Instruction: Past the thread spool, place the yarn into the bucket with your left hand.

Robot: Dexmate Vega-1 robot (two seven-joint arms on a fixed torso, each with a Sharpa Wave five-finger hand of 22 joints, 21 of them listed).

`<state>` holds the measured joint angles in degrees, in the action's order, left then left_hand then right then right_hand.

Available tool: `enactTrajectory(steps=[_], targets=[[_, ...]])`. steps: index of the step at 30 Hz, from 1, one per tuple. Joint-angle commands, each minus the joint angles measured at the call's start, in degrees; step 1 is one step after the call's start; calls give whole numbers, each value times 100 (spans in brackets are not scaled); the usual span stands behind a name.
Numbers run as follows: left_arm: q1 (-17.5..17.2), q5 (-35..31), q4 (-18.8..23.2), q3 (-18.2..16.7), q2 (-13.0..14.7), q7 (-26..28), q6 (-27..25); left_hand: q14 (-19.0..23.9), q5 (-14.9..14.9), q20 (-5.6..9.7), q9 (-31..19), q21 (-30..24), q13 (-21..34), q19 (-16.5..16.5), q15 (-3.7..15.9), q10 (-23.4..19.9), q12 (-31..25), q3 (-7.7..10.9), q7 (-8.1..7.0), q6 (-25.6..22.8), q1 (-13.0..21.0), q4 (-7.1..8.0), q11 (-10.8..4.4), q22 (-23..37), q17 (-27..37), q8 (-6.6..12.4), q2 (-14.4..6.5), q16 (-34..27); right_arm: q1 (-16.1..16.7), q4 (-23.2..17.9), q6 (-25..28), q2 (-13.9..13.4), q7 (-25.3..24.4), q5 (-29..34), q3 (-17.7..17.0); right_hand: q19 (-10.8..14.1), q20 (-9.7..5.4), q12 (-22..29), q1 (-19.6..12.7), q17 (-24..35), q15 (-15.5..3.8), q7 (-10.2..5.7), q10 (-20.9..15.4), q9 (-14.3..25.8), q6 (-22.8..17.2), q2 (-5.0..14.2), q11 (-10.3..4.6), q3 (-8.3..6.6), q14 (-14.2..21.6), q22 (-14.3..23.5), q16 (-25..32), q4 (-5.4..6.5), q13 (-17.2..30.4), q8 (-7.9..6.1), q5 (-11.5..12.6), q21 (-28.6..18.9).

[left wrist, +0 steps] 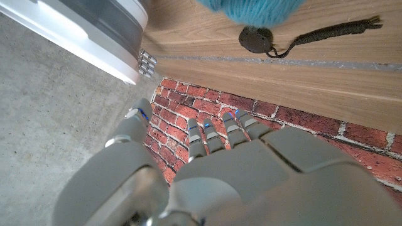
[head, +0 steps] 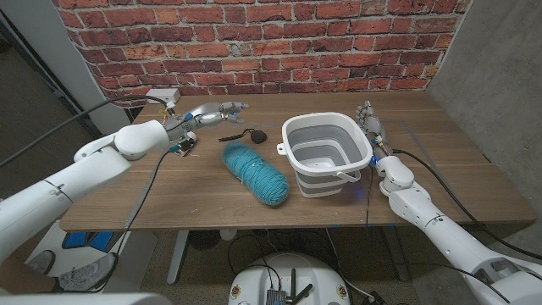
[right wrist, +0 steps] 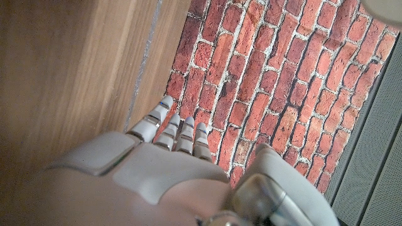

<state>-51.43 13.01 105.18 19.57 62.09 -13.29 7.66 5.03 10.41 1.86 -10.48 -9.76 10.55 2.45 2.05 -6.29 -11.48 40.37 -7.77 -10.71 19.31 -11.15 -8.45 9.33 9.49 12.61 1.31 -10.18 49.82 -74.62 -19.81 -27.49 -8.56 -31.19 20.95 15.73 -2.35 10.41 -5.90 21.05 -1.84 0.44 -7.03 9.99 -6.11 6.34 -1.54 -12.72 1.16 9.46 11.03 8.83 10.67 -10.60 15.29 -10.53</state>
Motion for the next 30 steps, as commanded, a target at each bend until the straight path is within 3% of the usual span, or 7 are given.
enactTrajectory(steps=[1,5,12,16,20,26,30], targets=[[153,-452,414,80,503,-502,-237,23,49,287,-21,-24,19,-94,767,-30,-3,-38,-77,-46,171,-8,-83,18,24,67,85,-15,54,-106,54,-24,-131,57,-14,-4,14,39,76,8,25,-22,-16,16,15,293,-18,-48,-18,11,31,-8,14,-15,49,-3],[217,-574,460,106,582,-656,-154,-52,55,209,-36,-34,32,-130,754,-34,4,-54,-45,-138,304,-4,-97,18,27,125,205,7,45,-128,95,-43,-139,75,-7,-9,18,38,80,3,30,-24,-11,16,19,290,-21,-53,-27,11,29,-8,14,-14,50,-3],[368,-973,751,129,859,-995,-219,-133,25,217,-53,-37,46,-180,744,38,33,-58,-55,0,501,0,-123,17,31,100,347,14,46,-156,125,-53,-197,121,-1,-22,32,32,90,-10,34,-30,14,16,36,281,-27,-65,-40,12,28,-9,14,-8,51,-1],[477,-1173,858,168,943,-1221,-224,-188,-10,186,-63,-36,56,-246,734,154,64,-62,-60,191,686,7,-139,17,35,57,468,9,63,-176,154,-53,-236,132,0,-31,37,29,96,-17,37,-29,27,16,41,277,-29,-71,-53,12,25,-10,14,-7,52,1],[597,-1221,878,220,966,-1521,-110,-465,-36,147,-65,-48,69,-350,604,455,101,-86,-11,718,1075,26,-77,20,40,-57,673,34,71,-204,187,-71,-252,149,5,-43,39,29,103,-26,44,-31,33,16,40,272,-32,-80,-72,12,21,-11,14,-9,54,2],[868,-1418,936,326,1005,-2059,-37,-686,-32,90,-61,-23,73,-523,521,652,106,-120,63,925,1276,39,-26,22,42,-68,745,46,100,-295,255,-110,-309,189,10,-77,53,22,112,-39,63,-47,62,16,51,266,-29,-93,-99,12,16,-13,13,-6,55,10],[965,-1562,930,356,1002,-2210,60,-760,-30,55,-61,-28,74,-588,488,759,105,-146,-3,1072,1375,46,8,23,42,-86,770,32,138,-360,284,-125,-368,208,0,-83,57,21,118,-45,69,-50,74,16,53,261,-30,-98,-111,13,15,-14,13,-6,56,9]])
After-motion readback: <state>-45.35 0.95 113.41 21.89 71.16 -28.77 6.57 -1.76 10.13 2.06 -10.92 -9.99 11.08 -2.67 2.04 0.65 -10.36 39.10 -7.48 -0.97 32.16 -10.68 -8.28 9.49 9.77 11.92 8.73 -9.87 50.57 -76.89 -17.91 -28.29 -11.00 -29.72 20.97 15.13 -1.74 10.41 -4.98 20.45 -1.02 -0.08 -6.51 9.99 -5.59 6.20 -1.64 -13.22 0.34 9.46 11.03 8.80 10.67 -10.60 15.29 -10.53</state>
